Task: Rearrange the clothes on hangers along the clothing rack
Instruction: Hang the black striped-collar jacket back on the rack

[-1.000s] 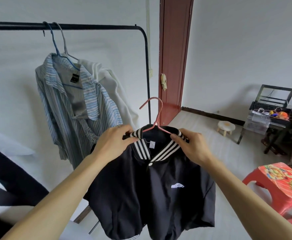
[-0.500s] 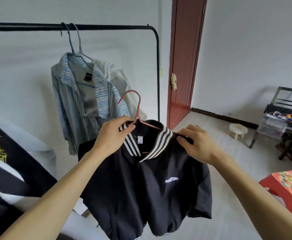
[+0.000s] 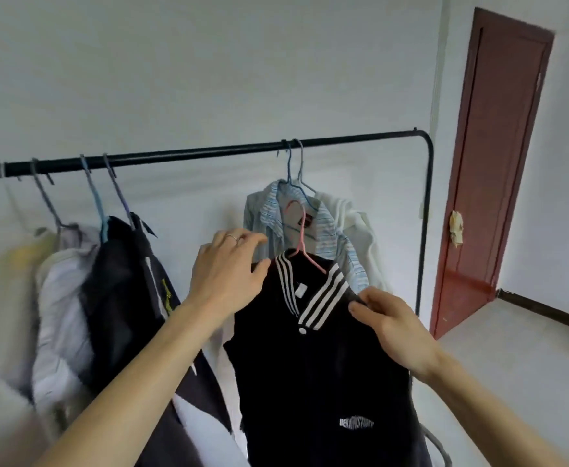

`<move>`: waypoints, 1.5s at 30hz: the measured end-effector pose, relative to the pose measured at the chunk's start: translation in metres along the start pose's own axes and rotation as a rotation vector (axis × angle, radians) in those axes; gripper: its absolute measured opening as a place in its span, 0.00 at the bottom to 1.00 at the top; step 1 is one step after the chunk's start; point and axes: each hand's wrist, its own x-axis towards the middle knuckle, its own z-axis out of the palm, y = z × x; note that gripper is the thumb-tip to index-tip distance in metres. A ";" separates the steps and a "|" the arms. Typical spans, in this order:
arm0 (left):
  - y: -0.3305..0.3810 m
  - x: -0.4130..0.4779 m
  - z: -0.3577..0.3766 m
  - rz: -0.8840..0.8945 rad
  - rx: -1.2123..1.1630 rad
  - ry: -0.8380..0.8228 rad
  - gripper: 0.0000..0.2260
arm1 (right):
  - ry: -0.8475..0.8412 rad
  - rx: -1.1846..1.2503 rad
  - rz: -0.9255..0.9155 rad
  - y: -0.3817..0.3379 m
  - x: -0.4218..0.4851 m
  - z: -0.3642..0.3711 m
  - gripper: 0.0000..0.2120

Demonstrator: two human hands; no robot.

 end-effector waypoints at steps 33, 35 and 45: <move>-0.110 -0.009 -0.052 -0.401 0.036 0.193 0.27 | -0.531 0.086 -0.129 -0.120 0.063 0.169 0.31; -0.106 -0.005 -0.054 -0.326 0.138 0.169 0.28 | -0.533 0.079 -0.113 -0.115 0.063 0.156 0.32; -0.078 0.062 -0.060 -0.093 0.260 0.146 0.29 | 0.188 -0.443 -0.276 -0.088 0.089 0.040 0.25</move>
